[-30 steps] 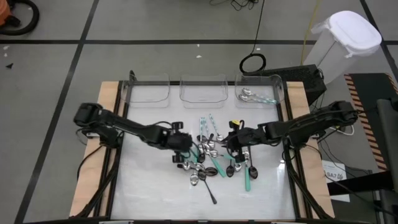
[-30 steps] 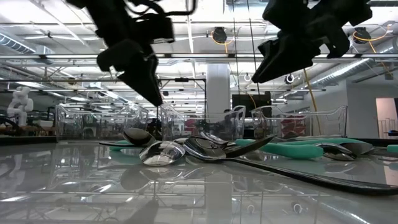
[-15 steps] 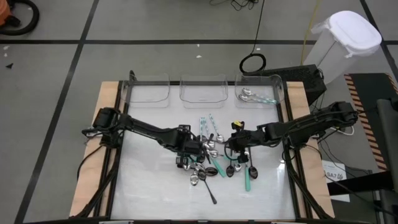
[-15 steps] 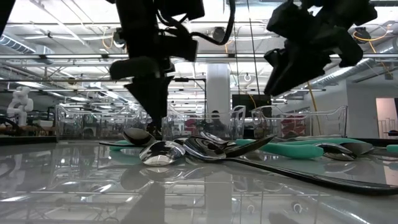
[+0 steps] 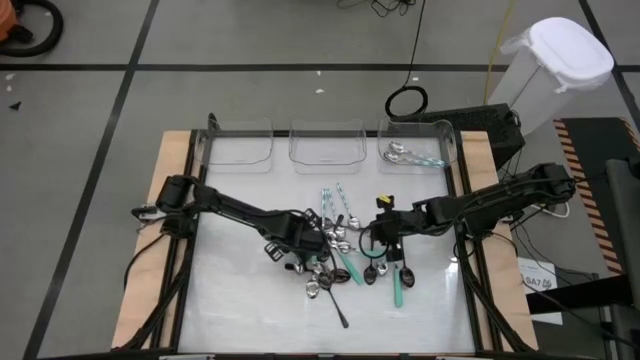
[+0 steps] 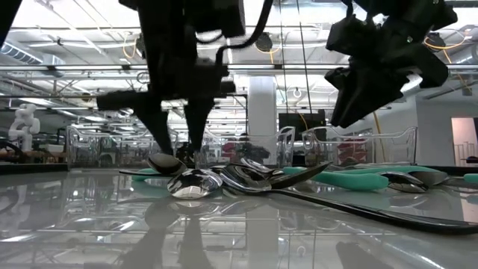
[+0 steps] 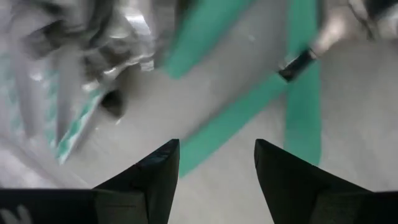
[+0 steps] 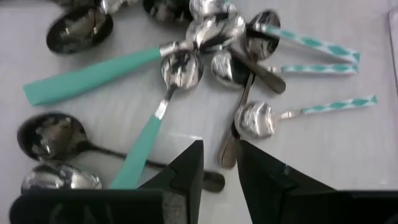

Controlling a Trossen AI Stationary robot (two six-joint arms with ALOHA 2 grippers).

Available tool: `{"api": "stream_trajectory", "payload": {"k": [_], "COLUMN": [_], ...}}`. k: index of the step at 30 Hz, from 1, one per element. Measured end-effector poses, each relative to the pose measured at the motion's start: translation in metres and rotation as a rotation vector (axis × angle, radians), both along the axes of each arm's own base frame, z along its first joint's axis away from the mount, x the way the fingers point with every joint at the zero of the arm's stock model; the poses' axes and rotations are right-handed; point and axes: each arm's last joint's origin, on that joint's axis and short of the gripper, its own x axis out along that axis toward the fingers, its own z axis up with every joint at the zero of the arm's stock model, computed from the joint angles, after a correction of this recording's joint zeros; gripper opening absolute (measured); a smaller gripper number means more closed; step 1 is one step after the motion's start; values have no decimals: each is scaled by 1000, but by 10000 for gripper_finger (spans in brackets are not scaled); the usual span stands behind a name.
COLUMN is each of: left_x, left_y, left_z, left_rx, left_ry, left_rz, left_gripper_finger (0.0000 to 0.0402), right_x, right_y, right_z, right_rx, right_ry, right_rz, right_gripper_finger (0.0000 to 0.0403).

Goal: Sort silverware by color (type)
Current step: Put the green spoon into the center transparent bin

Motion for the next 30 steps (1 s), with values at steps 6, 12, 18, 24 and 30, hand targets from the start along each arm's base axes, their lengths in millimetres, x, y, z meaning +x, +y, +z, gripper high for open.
{"api": "stream_trajectory", "payload": {"k": [6,12,18,24,30], "left_x": [5,9,10,11,14], "left_y": [1,6,16,15,8], "left_z": [-12,-12,-15,-15,-14], "left_rx": [35,43,-14,-18,-16], "left_ry": [37,27,53,54,16], "left_rz": [-119,-156,-188,-233,-264], "left_gripper_finger": [209,209,175,136,132], "right_x": [-2,-2,-2,-2,-2], "right_y": [0,0,-1,-1,-1], "right_z": [-1,-1,-1,-1,-1], "right_rx": [8,3,-19,-21,-26], "right_ry": [23,25,21,23,25], "right_rz": [-18,-18,-30,-26,-19], "right_gripper_finger": [93,93,93,93,93]}}
